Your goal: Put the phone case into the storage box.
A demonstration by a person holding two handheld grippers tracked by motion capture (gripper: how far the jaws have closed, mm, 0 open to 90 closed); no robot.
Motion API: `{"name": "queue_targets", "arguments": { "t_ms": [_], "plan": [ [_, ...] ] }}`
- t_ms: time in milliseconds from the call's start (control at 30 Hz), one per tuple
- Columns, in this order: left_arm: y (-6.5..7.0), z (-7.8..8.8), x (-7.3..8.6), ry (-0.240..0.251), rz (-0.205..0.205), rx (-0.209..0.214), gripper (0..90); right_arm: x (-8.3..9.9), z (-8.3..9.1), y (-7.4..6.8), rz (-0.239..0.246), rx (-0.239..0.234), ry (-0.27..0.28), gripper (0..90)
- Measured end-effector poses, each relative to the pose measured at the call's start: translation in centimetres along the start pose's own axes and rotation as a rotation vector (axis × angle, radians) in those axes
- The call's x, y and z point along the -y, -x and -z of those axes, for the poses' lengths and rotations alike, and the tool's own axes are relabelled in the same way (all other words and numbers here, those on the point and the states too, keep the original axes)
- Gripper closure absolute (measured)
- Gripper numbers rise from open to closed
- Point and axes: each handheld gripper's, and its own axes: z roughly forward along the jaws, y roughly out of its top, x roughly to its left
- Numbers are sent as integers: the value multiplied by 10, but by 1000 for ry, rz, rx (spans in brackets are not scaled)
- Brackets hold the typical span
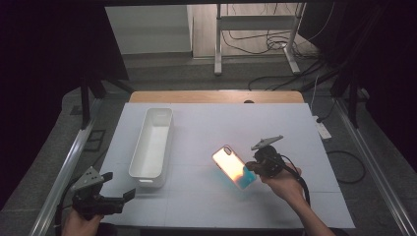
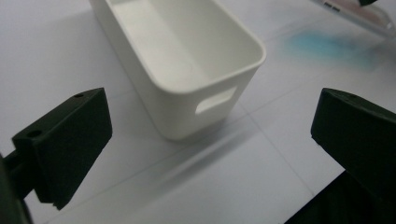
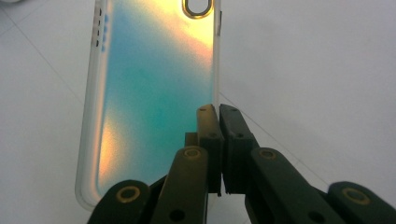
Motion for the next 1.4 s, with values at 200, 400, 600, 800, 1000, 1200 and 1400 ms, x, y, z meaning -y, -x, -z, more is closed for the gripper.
{"name": "queue_targets", "arguments": {
  "t_ms": [200,400,600,800,1000,1200,1400],
  "plan": [
    [5,-4,-9,3,-21,29,0,-2,5,-1,1,3,29,879],
    [12,-9,-20,-9,-25,66,0,-5,9,-3,15,6,45,880],
    [18,-18,-34,-13,-53,87,0,-7,14,-5,10,8,79,880],
    [21,-31,-47,-7,-58,114,0,-8,17,-6,18,13,102,880],
    [26,-44,-58,-15,-60,151,0,-9,20,-7,25,23,120,880],
    [31,-57,-67,-20,-63,193,0,-9,21,-8,32,26,135,880],
    [36,-70,-77,-15,-40,243,0,-10,23,-10,44,29,148,880]
  ]
}}
